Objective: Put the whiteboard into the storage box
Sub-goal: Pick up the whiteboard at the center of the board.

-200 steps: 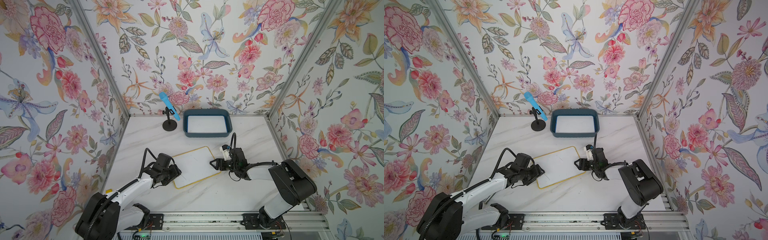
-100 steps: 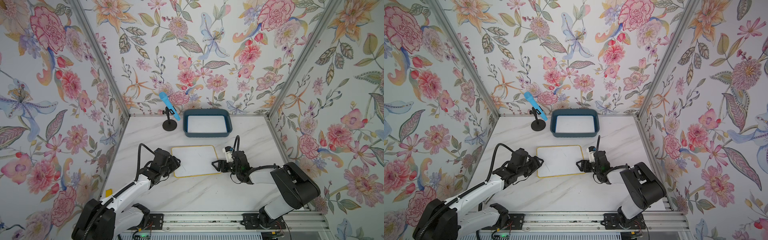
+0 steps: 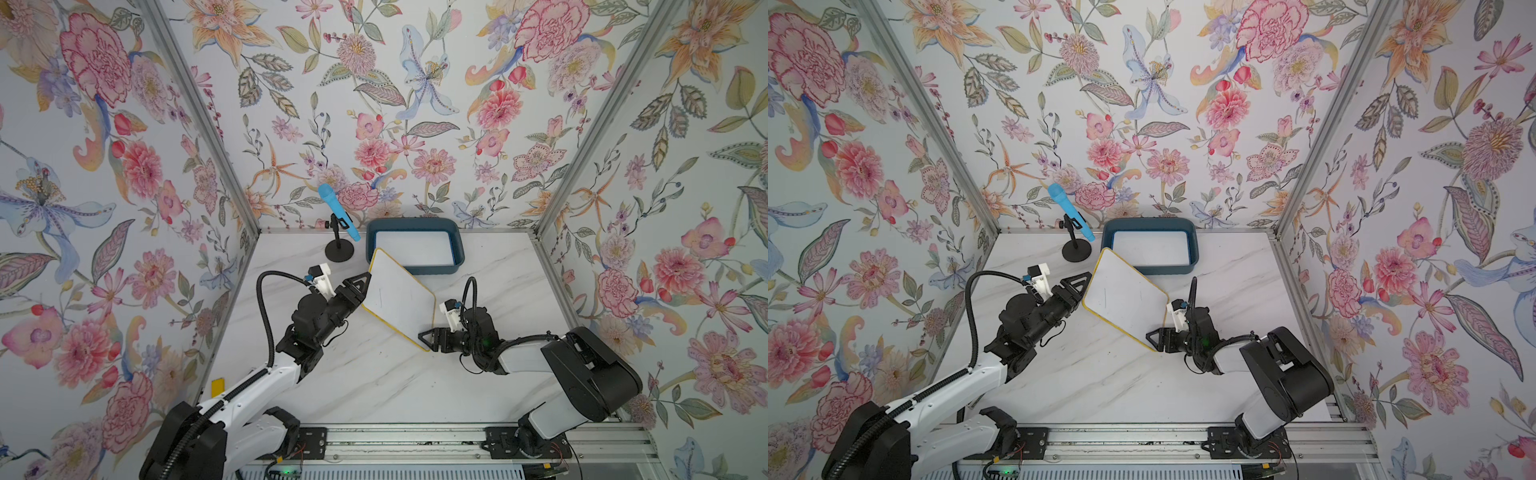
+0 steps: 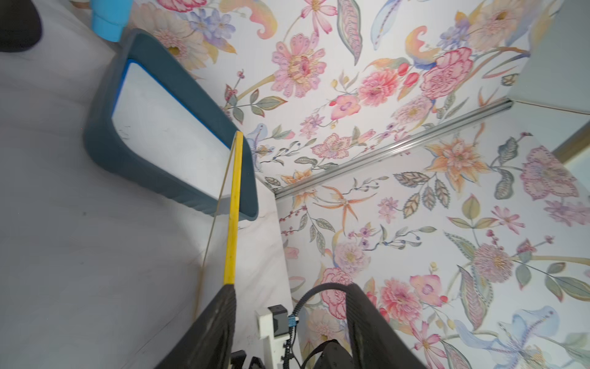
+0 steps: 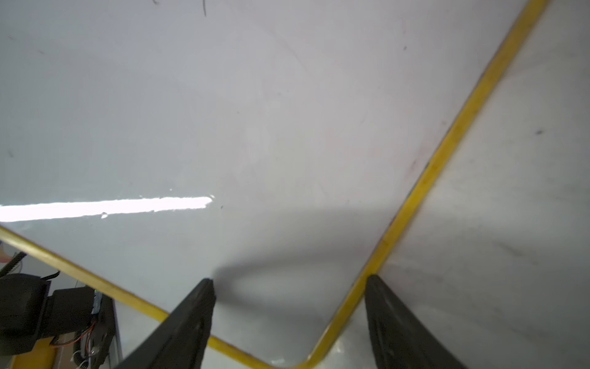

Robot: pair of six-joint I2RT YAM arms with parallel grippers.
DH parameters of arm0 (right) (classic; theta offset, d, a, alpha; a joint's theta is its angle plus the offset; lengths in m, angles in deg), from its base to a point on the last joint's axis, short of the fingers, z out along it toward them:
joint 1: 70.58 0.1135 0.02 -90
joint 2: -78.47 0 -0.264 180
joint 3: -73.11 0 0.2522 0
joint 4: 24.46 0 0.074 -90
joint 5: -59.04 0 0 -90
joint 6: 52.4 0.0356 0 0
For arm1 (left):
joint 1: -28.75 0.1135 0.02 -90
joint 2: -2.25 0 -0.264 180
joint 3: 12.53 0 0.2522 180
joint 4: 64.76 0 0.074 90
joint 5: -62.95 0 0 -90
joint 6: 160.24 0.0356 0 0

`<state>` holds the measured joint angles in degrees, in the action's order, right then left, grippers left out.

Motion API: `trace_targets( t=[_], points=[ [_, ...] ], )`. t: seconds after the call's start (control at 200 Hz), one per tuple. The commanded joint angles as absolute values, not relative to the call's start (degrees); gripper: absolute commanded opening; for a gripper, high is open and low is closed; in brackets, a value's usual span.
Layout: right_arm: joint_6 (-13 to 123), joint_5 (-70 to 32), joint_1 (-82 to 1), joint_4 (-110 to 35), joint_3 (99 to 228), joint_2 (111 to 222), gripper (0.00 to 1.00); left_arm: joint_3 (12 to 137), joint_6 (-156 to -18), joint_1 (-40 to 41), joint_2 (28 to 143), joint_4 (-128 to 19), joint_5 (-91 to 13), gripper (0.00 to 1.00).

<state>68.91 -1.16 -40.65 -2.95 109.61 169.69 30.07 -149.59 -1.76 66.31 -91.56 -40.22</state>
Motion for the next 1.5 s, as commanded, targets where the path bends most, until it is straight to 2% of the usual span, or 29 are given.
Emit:
trace_targets(
  t=[0.0,0.33,0.39,0.47,0.656,0.761,0.916,1.006,1.256,1.366,1.496],
  points=[
    [72.4,11.2,-36.5,-14.8,105.6,174.2,0.75,24.1,-156.8,-7.4,72.5,-90.5,-55.9,0.56],
    [72.3,13.8,-41.3,-11.0,102.5,174.8,0.75,23.8,-160.8,-9.0,82.1,-100.5,-57.4,0.51],
    [71.9,14.0,-42.0,-11.0,102.3,174.9,0.75,24.4,-160.2,-8.9,82.4,-99.9,-56.9,0.51],
    [71.6,14.6,-42.7,-11.0,102.0,174.9,0.75,27.3,-155.4,-9.0,81.7,-92.8,-55.1,0.46],
    [71.2,15.6,-43.3,-11.4,102.3,175.6,0.75,34.5,-148.5,-8.8,85.8,-90.1,-53.2,0.30],
    [72.0,15.9,-43.4,-11.1,102.4,175.4,0.75,36.6,-147.5,-9.0,88.2,-88.8,-51.2,0.16],
    [72.1,15.9,-43.9,-15.3,103.0,171.1,0.75,41.9,-140.9,-9.0,87.5,-75.2,-46.8,0.00],
    [71.4,14.8,-44.9,-21.1,103.5,165.6,0.75,45.0,-139.2,-9.1,86.3,-70.1,-45.1,0.00],
    [67.3,7.7,-50.8,-40.5,106.3,141.7,0.79,54.9,-138.9,-8.9,83.0,-65.0,-44.4,0.00],
    [66.1,6.8,-53.8,-45.2,108.6,138.5,0.80,62.4,-140.2,-8.7,86.0,-64.8,-41.2,0.00],
    [66.2,6.8,-55.2,-45.9,110.0,138.7,0.80,66.8,-146.9,-8.9,91.5,-75.6,-36.5,0.00]
  ],
)
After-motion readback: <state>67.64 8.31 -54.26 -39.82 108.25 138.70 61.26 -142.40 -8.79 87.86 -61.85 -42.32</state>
